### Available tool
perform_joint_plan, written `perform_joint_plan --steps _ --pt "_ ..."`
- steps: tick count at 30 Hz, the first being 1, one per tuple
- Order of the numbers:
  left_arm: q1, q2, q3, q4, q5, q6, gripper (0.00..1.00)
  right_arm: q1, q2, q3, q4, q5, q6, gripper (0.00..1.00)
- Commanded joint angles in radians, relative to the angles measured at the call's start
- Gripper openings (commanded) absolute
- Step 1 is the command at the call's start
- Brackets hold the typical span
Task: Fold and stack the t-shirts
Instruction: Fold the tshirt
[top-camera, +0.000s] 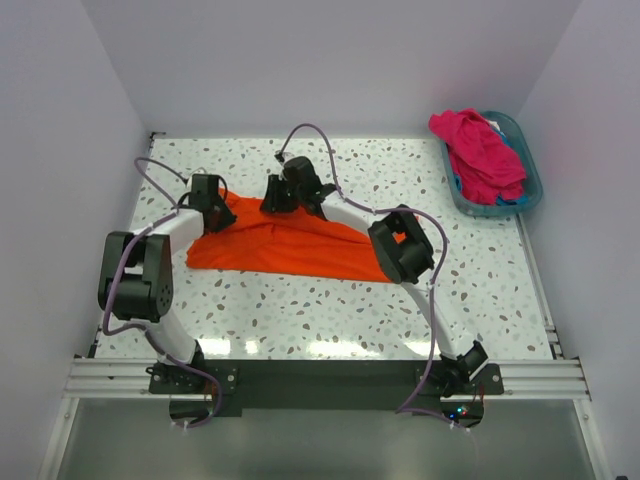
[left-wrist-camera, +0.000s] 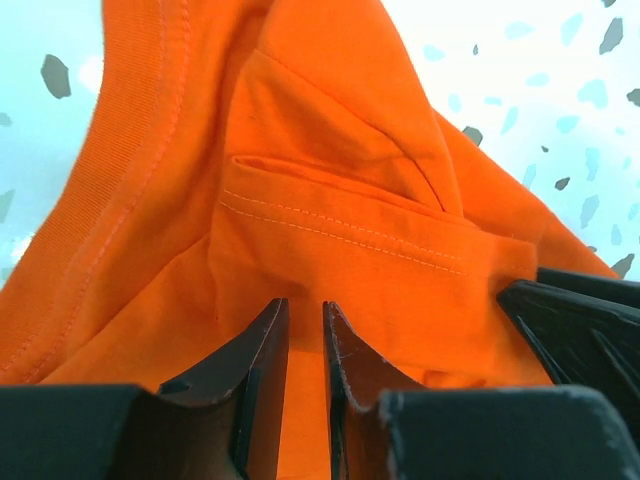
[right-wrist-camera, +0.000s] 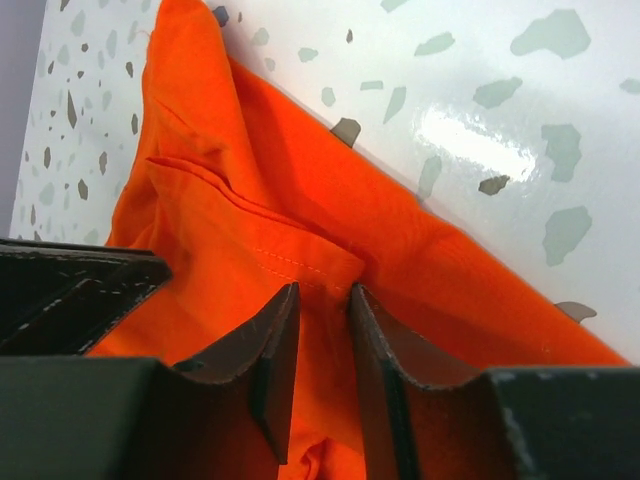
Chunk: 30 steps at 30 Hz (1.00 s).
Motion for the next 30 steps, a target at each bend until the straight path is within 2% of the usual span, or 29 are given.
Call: perform_joint_plan --steps 1,2,6,10,20,30 --pt "0.025 -0.057 0.018 0.036 0.027 -0.011 0.25 0.006 0.011 0.035 0.049 -0.038 0.026 0.30" --pt "0.028 -0.059 0.021 0.035 0.030 -0.013 0.25 0.006 0.006 0.024 0.054 -0.040 0.031 0.20" --pt "0.048 -0.067 0.022 0.038 0.041 -0.022 0.25 0.006 -0.027 -0.017 0.086 -0.046 0.037 0.04" --pt "0.057 -0.062 0.026 0.049 0.062 -0.031 0.25 0.004 -0.080 -0.073 0.132 -0.054 0.039 0.00" --pt "0.078 -0.002 0.135 0.044 0.105 -0.054 0.25 0.020 -0.207 -0.283 0.258 -0.083 0.042 0.00" --pt "0.103 0.094 0.241 0.003 0.133 -0.031 0.25 0.072 -0.258 -0.382 0.310 -0.093 0.012 0.00"
